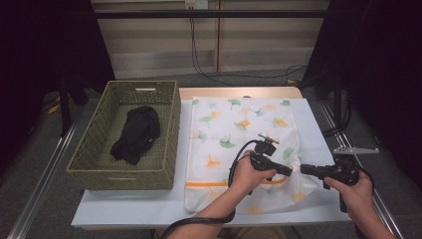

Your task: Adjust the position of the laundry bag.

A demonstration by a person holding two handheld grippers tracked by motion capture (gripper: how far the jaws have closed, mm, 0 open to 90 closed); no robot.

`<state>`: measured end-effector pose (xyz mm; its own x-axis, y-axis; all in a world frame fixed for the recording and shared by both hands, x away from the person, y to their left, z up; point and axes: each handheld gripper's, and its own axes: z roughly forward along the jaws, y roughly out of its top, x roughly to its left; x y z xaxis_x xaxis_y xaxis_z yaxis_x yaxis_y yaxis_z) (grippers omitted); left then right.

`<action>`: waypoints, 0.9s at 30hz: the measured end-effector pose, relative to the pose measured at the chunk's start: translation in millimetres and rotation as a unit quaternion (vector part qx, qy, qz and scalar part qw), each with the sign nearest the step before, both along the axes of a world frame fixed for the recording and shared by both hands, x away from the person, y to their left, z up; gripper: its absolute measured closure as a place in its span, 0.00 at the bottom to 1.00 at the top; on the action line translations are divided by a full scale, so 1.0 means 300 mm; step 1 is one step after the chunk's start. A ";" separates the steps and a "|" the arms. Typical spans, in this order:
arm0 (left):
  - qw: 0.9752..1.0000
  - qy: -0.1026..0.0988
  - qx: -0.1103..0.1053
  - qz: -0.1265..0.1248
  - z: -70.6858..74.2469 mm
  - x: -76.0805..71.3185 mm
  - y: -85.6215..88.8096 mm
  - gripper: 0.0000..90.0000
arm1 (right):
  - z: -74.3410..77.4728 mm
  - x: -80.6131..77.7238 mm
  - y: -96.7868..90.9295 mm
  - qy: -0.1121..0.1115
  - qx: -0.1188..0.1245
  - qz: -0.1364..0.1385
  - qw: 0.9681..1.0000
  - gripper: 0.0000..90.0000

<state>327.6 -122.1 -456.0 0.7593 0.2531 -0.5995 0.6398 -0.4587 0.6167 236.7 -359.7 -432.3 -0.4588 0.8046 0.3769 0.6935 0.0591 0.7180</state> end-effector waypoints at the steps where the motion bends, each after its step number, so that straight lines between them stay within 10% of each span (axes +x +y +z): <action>1: 1.000 0.000 0.000 0.000 0.002 -0.001 -0.001 0.87 | 0.000 0.000 0.001 0.000 0.000 0.001 1.000 0.98; 27: 1.000 0.005 0.029 -0.010 0.038 0.008 0.004 1.00 | 0.004 -0.003 0.016 -0.001 0.000 0.010 1.000 0.97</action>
<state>329.9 -120.9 -444.7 0.7590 0.2731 -0.5911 0.6359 -0.5058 0.5829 235.8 -354.9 -431.0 -0.4759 0.7950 0.3761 0.6905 0.0729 0.7197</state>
